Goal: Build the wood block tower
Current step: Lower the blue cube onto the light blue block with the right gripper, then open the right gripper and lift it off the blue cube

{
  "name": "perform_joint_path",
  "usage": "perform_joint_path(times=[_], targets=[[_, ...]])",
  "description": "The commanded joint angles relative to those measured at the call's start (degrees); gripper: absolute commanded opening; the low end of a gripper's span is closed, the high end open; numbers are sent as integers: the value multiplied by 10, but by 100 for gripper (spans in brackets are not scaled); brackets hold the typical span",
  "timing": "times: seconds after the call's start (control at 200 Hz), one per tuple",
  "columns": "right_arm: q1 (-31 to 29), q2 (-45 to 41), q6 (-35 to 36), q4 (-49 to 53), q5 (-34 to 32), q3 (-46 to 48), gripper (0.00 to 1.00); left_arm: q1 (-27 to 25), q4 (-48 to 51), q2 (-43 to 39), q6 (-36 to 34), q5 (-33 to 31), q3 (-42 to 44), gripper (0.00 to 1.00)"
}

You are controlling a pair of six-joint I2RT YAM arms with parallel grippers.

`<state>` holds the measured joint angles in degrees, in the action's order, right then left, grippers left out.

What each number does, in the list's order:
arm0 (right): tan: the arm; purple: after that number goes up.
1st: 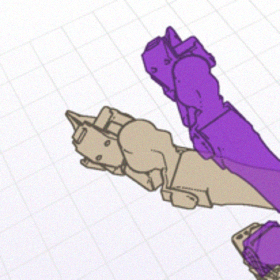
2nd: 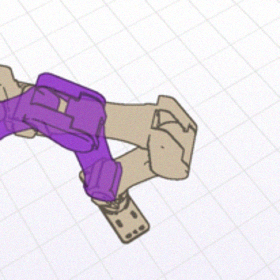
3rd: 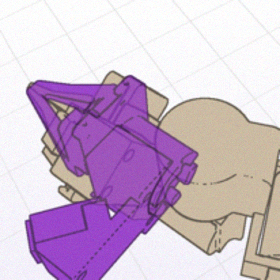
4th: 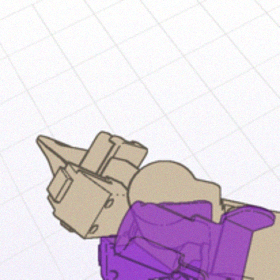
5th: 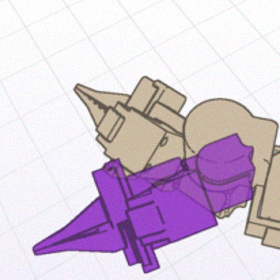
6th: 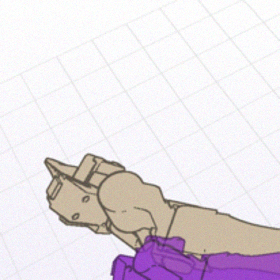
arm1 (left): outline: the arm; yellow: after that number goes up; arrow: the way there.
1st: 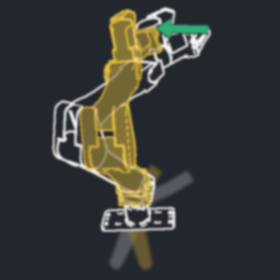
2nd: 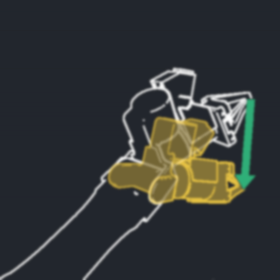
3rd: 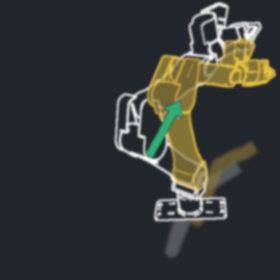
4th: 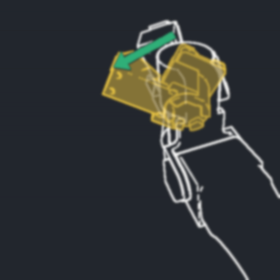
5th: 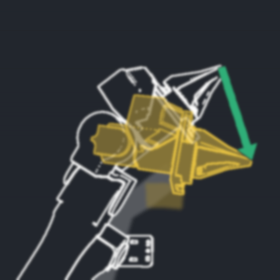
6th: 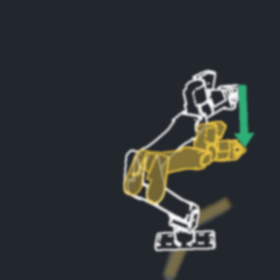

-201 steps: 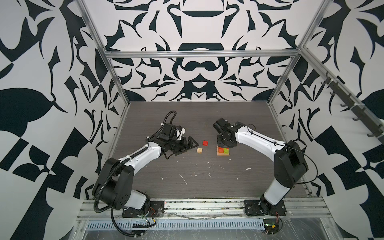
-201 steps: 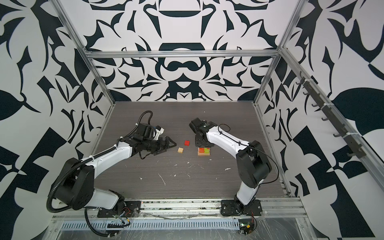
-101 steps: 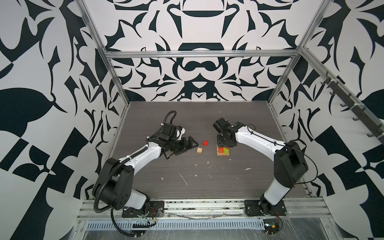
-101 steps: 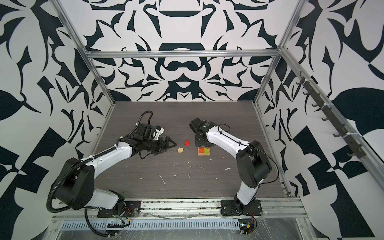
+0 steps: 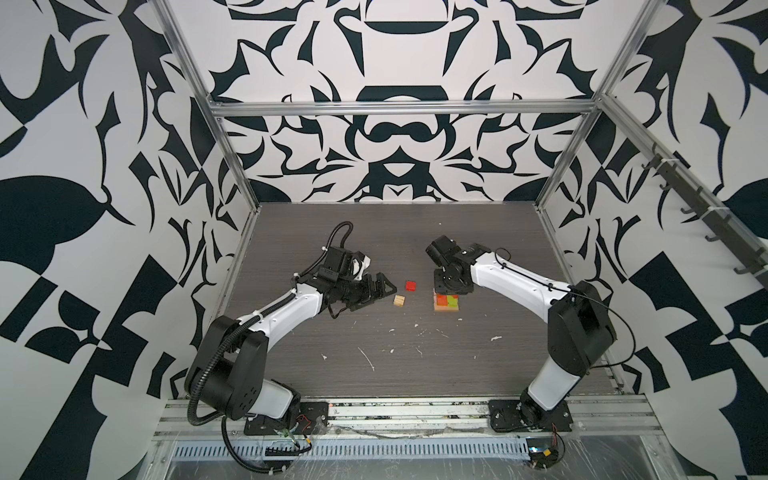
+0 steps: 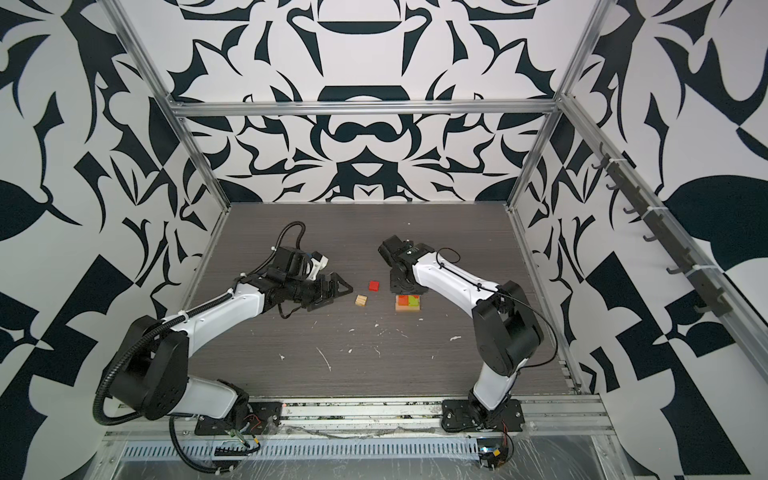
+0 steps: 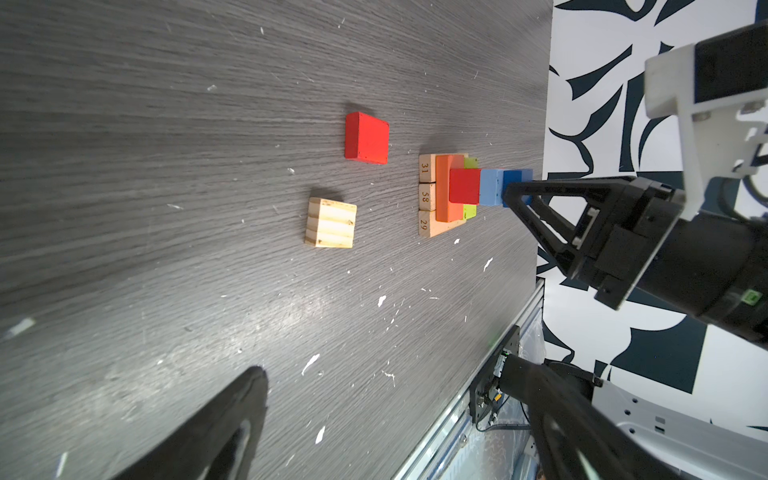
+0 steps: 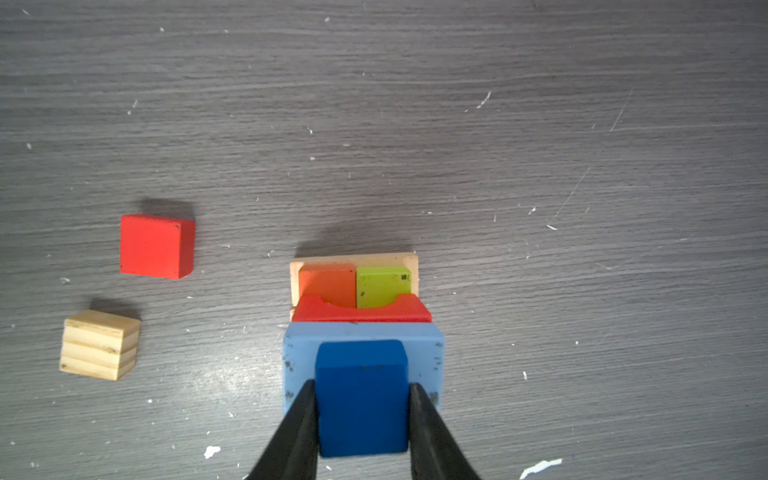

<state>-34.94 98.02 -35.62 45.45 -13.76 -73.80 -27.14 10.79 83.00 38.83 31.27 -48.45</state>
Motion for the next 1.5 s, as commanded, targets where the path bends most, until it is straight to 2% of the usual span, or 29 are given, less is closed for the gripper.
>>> perform_joint_path(times=[0.0, 0.32, 0.665, 1.045, 1.375, 1.395, 1.495], targets=[[3, 4, 3, 1, -12, -13, 39, -2, 12, -8, -7, -2, -15, 100], [3, -5, 8, -1, -11, -13, 45, -2, 14, -6, -8, -1, -17, 100], [2, -46, 26, -13, -10, -8, 56, -3, 14, -3, -7, 1, -23, 100], [2, -73, 42, -5, -7, 6, 62, -5, 14, 1, -8, -2, -24, 100], [3, -116, 68, -9, 21, 21, 70, -5, 3, 9, 5, -8, -22, 100], [3, -116, 71, -8, 43, 20, 70, -5, 2, 10, 7, -9, -22, 100], [-5, -120, 88, -16, 69, 14, 71, -5, 2, 14, 12, -11, -22, 100]])
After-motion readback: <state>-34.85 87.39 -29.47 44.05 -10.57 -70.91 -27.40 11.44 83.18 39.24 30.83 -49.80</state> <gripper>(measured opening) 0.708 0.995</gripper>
